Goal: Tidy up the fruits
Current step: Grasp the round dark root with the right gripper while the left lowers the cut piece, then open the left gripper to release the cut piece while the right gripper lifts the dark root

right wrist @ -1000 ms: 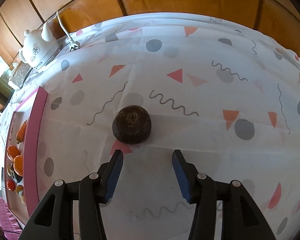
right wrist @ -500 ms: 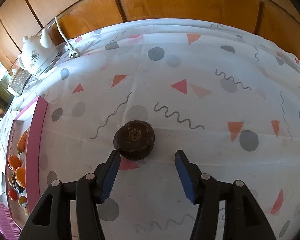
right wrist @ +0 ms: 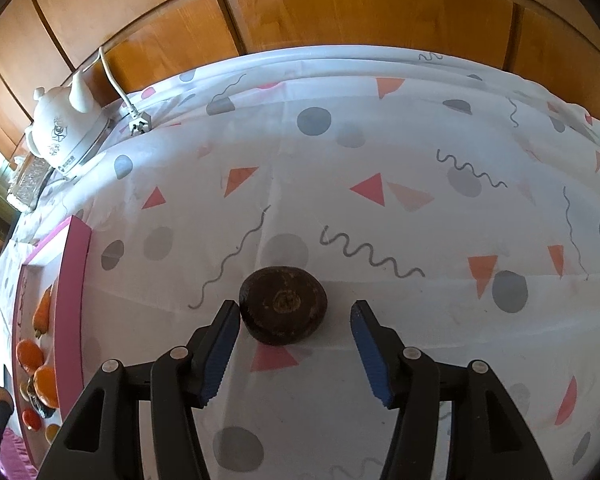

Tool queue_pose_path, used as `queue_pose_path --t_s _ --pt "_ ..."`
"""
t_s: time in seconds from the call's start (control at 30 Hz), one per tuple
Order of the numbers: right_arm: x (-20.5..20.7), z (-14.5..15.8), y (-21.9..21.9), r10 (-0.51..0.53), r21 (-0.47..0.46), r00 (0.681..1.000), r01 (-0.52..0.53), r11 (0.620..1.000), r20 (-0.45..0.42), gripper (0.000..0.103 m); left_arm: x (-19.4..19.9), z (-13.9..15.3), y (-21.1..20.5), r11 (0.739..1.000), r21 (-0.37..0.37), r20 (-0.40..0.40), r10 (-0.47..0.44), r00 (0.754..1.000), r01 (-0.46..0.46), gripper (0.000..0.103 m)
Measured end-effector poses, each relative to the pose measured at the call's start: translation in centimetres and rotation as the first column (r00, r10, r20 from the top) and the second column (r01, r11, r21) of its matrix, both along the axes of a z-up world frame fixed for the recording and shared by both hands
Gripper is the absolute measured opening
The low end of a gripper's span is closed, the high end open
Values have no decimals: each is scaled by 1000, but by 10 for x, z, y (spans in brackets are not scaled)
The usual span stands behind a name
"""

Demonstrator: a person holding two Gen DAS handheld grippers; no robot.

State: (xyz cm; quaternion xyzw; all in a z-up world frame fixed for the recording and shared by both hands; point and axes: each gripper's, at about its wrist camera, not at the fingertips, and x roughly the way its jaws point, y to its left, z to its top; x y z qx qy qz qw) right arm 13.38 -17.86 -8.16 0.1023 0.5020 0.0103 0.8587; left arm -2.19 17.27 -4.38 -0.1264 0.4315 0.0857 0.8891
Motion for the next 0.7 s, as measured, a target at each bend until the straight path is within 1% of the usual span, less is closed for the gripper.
queue_pose_path --t_s 0.23,0.27,0.3,0.4,0.53,0.7 --pt "6 -7 11 20 -52 1000 -20 998 -3 58 1 -7 -2 1000 -8 -21 -7 1000 7 26" --pt "5 -7 13 27 -67 1000 -27 997 1 51 1 -8 -2 1000 -9 -23 -8 1000 8 26" --pt "5 -7 15 39 -77 999 -38 996 4 47 2 -9 -2 1000 -10 -26 -10 1000 9 26" --pt "1 -6 20 69 -102 998 -68 992 6 47 2 -10 -3 1000 -15 -34 -16 999 16 27" --pt "-8 -5 22 100 -109 995 -99 989 1 47 1 -7 -6 1000 -7 -22 -23 1000 22 27" --pt "-21 -6 22 122 -96 992 -122 988 -10 47 0 -4 -8 1000 -2 -9 -28 1000 28 27"
